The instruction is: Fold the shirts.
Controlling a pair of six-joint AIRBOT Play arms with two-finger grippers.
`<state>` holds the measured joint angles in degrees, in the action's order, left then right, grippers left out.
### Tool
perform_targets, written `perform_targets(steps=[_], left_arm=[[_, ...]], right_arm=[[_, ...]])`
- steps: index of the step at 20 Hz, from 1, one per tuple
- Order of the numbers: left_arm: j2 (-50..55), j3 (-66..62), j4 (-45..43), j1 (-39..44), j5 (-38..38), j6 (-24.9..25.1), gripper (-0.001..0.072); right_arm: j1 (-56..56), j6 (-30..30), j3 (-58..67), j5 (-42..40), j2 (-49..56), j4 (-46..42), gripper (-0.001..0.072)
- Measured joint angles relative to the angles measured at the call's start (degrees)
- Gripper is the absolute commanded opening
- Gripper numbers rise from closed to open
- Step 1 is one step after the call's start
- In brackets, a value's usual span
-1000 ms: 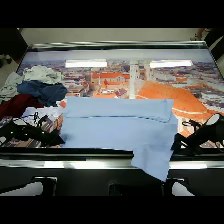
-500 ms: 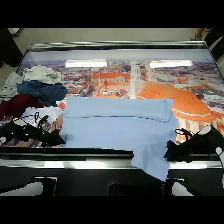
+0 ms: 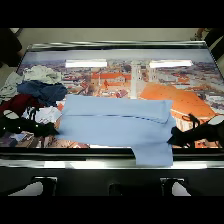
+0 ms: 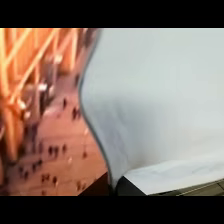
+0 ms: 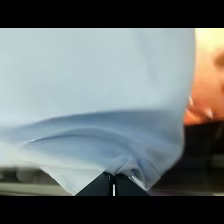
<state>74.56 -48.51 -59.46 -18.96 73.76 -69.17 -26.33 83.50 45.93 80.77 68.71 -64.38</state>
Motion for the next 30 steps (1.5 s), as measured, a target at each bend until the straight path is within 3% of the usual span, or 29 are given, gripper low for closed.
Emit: perform_targets(steps=[4,9,16,17,18,19,20,27,30], left_arm=[[3.74,-10.86,1.31,1.33,1.68,-1.6,0.0033],[17.33,-29.44,2.64,3.96,3.32,-5.29,0.0034],[35.06,-48.39,7.34,6.25,4.83,-9.27,0.0045],[36.46,-49.22,7.61,6.51,4.94,-9.46,0.0232],[37.62,-49.88,7.91,6.71,5.03,-10.21,0.0543],[38.42,-50.38,8.24,6.73,5.38,-10.88,0.0716],[38.93,-50.84,8.31,6.64,5.77,-11.74,0.0715],[36.74,-56.02,8.98,3.3,12.98,-12.96,0.0714],[33.14,-56.59,9.09,2.99,14.12,-12.94,0.0714]], right_arm=[[3.8,2.1,13.22,-2.75,5.29,2.27,0.0038],[8.02,6.97,31.45,-7.85,19.23,2.47,0.0039],[9.03,9.92,40.11,-12.57,29.86,2.47,0.0043],[9.05,9.97,40.35,-12.7,30.47,2.47,0.0061],[9.07,9.92,40.57,-13.0,30.91,2.47,0.0229],[9.01,9.6,40.79,-13.25,31.21,2.47,0.0523],[8.79,9.16,41.05,-13.18,31.32,2.47,0.0664],[0.28,4.94,41.79,-3.32,31.21,-0.57,0.0704],[-0.92,0.35,39.69,0.11,32.7,2.34,0.0708]])
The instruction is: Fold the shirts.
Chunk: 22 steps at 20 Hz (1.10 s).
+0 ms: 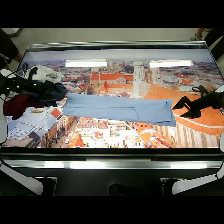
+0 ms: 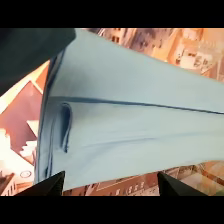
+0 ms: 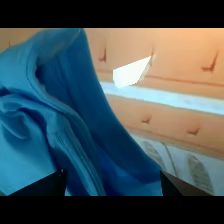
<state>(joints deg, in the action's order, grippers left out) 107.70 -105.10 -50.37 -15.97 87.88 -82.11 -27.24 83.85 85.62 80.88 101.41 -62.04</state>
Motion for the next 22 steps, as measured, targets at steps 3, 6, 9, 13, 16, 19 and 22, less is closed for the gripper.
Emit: perform_targets(steps=[3,6,9,13,16,19,22], left_arm=[[-3.65,-0.24,0.02,0.79,0.72,0.07,0.0714],[-6.64,-0.31,0.04,2.49,1.14,0.15,0.0714],[-8.61,-0.31,0.07,5.16,1.25,0.2,0.0714],[-9.53,-0.31,-0.02,10.08,1.22,0.72,0.0488],[-9.64,0.17,0.09,15.5,-0.17,2.1,0.0036],[-8.94,2.95,0.15,23.37,-6.43,2.64,0.0035],[-5.16,5.33,1.73,32.46,-13.75,2.58,0.0036]], right_arm=[[0.28,-3.65,-1.38,0.07,1.86,4.61,0.0708],[2.16,-4.87,-1.86,-1.05,3.89,7.21,0.0697],[5.33,-5.25,-2.05,-2.34,5.33,8.7,0.0348],[7.98,-5.44,-1.99,-2.97,4.92,8.63,0.0042],[8.55,-5.42,-1.84,-0.9,1.38,9.33,0.0041],[8.81,-3.3,-1.81,1.99,-4.31,9.75,0.0041],[8.83,-0.68,-1.79,6.05,-10.86,9.86,0.0041]])
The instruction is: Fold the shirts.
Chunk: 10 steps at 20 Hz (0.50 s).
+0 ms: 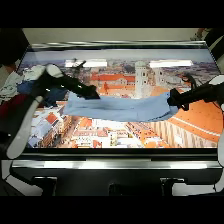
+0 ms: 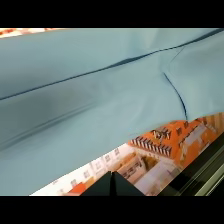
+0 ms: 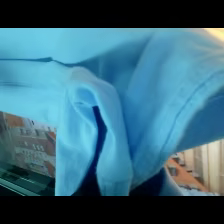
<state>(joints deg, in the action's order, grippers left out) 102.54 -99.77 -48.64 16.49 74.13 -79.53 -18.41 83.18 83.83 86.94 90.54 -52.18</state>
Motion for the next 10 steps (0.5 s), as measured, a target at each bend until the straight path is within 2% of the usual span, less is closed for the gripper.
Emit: perform_targets(steps=[3,10], left_arm=[[5.84,0.94,5.79,7.63,-6.12,-0.48,0.0036],[17.88,1.44,30.1,21.81,-14.36,0.5,0.0035]], right_arm=[[0.11,3.02,0.0,3.39,-7.54,0.22,0.0041],[0.11,8.04,0.0,9.55,-23.23,0.28,0.0041]])
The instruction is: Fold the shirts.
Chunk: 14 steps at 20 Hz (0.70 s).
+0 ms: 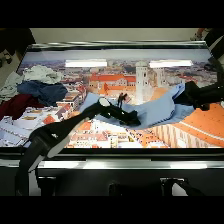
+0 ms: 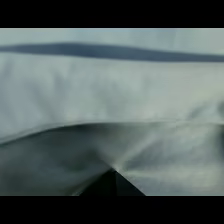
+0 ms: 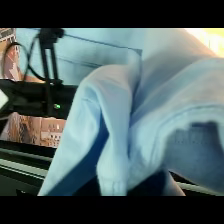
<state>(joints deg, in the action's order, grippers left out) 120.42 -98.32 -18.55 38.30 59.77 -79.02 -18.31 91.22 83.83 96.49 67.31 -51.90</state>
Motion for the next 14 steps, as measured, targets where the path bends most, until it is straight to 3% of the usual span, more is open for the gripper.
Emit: perform_targets(steps=[3,6,11,14], left_arm=[[2.03,0.02,5.25,4.24,-1.16,2.08,0.0033],[0.55,0.09,3.13,2.67,-1.51,3.21,0.0033],[-11.06,0.04,-19.37,-9.73,6.99,1.77,0.0035],[-20.13,0.07,-35.95,-20.33,14.01,0.35,0.0035]], right_arm=[[-0.02,0.81,0.0,0.57,-3.34,0.04,0.004],[1.05,0.13,0.0,0.11,-3.43,0.68,0.004],[11.65,-2.54,0.0,-2.93,2.36,2.25,0.004],[19.78,-3.89,0.0,-9.66,8.28,2.97,0.004]])
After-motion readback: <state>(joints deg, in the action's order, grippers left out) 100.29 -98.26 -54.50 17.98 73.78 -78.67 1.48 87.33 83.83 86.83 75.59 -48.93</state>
